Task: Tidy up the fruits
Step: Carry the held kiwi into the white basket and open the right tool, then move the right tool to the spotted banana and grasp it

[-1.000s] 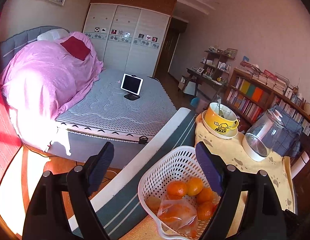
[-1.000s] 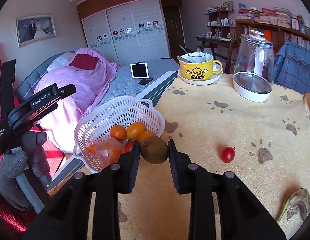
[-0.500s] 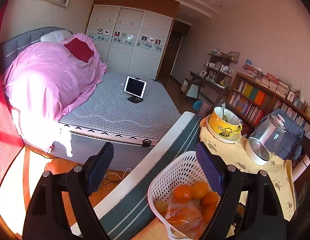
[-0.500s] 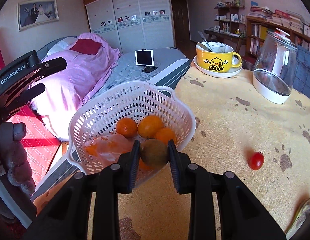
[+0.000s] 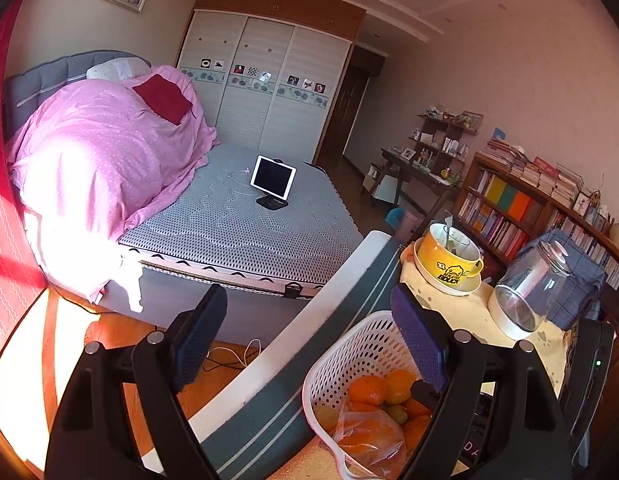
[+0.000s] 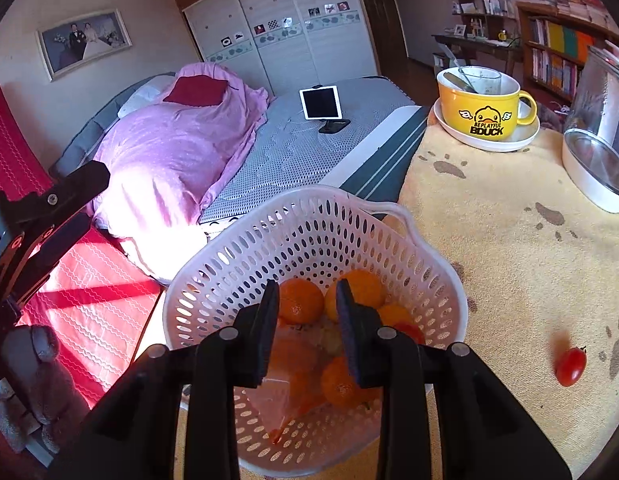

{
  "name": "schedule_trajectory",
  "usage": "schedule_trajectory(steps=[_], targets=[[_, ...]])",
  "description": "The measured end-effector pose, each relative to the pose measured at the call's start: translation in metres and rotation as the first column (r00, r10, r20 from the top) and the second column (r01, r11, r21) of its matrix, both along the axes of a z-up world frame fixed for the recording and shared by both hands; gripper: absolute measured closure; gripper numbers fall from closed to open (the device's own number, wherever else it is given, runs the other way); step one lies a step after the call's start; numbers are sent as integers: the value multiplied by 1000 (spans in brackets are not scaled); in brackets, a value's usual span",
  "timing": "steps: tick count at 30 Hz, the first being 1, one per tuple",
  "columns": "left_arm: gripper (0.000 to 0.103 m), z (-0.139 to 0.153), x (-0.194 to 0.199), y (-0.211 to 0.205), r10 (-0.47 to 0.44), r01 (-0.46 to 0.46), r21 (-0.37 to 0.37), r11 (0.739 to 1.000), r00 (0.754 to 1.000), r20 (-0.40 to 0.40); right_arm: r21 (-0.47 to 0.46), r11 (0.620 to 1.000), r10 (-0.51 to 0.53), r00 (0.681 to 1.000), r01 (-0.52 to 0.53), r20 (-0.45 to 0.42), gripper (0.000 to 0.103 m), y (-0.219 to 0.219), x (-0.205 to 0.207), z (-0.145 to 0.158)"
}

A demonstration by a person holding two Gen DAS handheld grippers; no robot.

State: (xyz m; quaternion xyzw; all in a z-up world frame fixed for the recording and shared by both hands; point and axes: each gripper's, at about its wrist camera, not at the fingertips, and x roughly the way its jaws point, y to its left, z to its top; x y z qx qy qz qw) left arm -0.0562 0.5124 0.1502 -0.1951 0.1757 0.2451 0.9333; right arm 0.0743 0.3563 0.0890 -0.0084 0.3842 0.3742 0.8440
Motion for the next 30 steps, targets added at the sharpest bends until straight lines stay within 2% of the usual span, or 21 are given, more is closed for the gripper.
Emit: schedule_trajectory(steps=[6, 9, 18, 27, 29, 30], targets=[[18, 2, 2, -10, -6, 6, 25, 1000, 1000, -3, 25, 999, -29, 1000, 29, -3, 73, -14, -2, 4], [11, 5, 3, -17, -12, 12, 44, 999, 1000, 3, 44, 998, -43, 999, 43, -8, 73, -22, -4, 5], [11, 9, 5, -29, -32, 31, 79, 996, 999, 6, 86, 990, -107, 994, 109, -17, 73, -50, -4, 10], [8, 8, 11, -45, -73, 72, 98, 993, 997, -3, 75, 989, -130, 991, 130, 0, 73, -62, -18, 4], [7, 8, 13, -50, -86, 86, 105, 991, 996, -5, 65, 988, -141, 990, 140, 15, 69, -66, -22, 2], [7, 9, 13, -53, -93, 93, 109, 990, 996, -6, 64, 987, -150, 988, 148, 23, 63, -69, -24, 2]])
